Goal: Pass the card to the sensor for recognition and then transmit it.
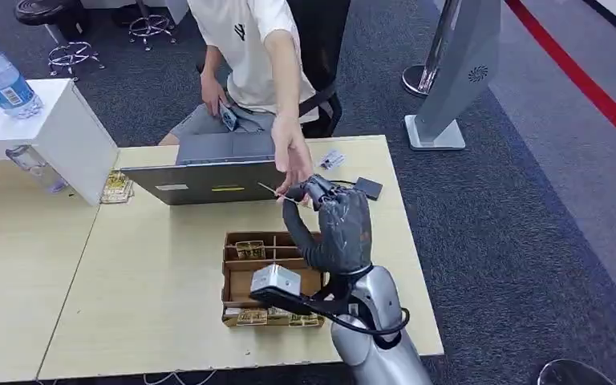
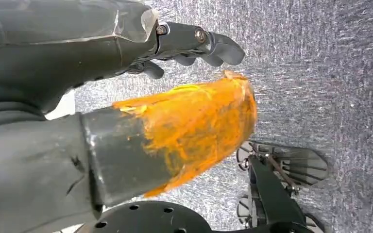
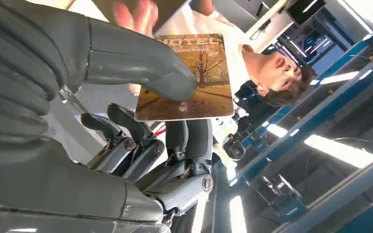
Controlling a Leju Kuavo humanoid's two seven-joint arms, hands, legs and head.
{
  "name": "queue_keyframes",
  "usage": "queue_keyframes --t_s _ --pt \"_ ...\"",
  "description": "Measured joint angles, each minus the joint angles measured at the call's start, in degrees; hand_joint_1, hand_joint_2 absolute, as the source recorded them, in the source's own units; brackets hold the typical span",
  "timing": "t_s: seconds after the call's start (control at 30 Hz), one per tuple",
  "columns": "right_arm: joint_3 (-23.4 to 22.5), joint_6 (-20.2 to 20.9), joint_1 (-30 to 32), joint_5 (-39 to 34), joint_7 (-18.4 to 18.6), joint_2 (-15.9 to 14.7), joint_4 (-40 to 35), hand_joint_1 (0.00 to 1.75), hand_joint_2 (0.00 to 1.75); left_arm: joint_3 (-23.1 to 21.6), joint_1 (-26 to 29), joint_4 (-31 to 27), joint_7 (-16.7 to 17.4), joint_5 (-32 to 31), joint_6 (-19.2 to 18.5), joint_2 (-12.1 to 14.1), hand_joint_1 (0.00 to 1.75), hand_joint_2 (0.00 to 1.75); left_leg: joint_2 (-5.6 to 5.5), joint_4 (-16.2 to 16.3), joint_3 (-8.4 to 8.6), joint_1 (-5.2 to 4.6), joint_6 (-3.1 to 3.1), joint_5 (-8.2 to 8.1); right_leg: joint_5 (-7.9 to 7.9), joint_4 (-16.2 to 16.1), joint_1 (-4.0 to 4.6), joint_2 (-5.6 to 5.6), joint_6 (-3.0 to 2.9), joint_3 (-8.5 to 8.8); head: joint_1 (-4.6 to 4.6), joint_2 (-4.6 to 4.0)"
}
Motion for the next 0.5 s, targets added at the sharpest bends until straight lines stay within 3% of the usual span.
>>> queue_keyframes --t_s 0.2,0.5 --pt "-1.20 0.00 -5.55 3.78 2.56 1.68 4.79 1.75 1.75 -0.04 -0.27 0.00 0.85 -2.05 -0.50 0.00 0.00 0.00 -0.01 0.00 0.00 0.00 0.00 0.00 0.00 -0.01 0.00 0.00 0.00 0.00 0.02 0.00" --pt "-1.92 -0.02 -10.39 6.53 7.71 0.72 9.59 1.75 1.75 -0.70 -0.87 0.00 2.27 -3.41 -1.05 -0.09 0.00 0.00 0.01 0.02 0.00 -0.02 0.00 0.00 0.02 -0.02 -0.01 0.02 0.01 -0.01 0.02 0.00"
